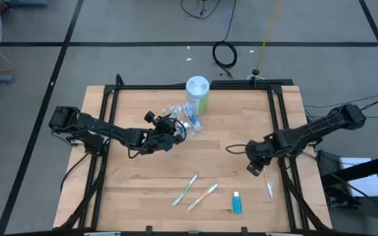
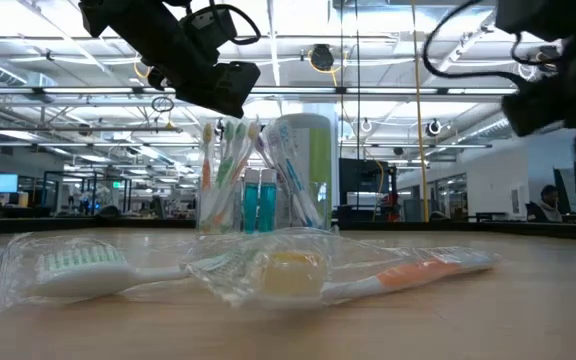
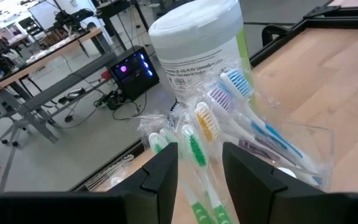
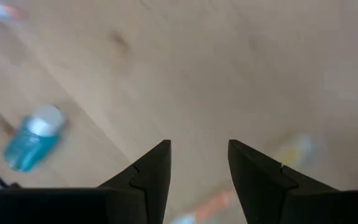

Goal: Pick & Place toothbrushing station
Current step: Put the yellow toothbrush into the transparent organizer

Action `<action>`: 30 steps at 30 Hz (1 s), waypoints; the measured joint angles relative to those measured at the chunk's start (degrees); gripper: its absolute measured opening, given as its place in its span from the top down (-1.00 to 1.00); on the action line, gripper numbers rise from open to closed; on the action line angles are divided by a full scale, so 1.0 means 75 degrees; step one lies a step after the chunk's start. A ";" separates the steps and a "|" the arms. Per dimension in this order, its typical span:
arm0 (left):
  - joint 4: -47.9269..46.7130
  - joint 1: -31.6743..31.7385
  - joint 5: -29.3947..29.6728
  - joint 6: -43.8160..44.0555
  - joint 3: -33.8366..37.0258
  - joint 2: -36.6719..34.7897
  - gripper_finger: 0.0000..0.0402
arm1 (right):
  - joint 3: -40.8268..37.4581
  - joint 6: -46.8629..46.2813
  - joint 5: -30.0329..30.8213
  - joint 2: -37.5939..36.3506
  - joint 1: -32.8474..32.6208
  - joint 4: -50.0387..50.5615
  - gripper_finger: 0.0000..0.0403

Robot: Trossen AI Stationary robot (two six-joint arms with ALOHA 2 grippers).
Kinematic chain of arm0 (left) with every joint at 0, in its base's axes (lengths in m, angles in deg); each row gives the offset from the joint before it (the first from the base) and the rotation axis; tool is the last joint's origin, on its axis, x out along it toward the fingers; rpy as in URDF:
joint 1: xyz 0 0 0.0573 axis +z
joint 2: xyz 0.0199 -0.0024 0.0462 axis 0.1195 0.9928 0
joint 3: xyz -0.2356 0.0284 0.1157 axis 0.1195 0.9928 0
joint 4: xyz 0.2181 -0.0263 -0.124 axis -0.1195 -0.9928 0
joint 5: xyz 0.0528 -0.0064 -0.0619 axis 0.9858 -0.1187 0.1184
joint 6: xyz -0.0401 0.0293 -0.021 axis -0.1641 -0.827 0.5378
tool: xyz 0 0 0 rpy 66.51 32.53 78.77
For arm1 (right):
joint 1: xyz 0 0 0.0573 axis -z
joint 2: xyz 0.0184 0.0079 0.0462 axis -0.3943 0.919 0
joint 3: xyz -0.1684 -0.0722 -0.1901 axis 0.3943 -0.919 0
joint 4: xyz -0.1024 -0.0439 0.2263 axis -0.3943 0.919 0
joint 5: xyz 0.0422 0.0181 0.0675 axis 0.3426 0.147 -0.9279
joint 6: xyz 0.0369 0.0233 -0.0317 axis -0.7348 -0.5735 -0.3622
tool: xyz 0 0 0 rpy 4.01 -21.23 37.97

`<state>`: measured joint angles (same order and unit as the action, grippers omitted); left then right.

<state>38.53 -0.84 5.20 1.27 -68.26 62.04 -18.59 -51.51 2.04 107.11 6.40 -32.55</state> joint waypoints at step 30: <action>0.0059 0.0425 -0.0542 0.0358 -0.0003 0.0000 0.33 | -0.1224 -0.2135 0.0152 0.0006 -0.1076 0.0164 0.25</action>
<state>38.98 2.35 1.14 3.96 -68.28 62.04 -27.77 -67.52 3.18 107.16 -1.66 -31.32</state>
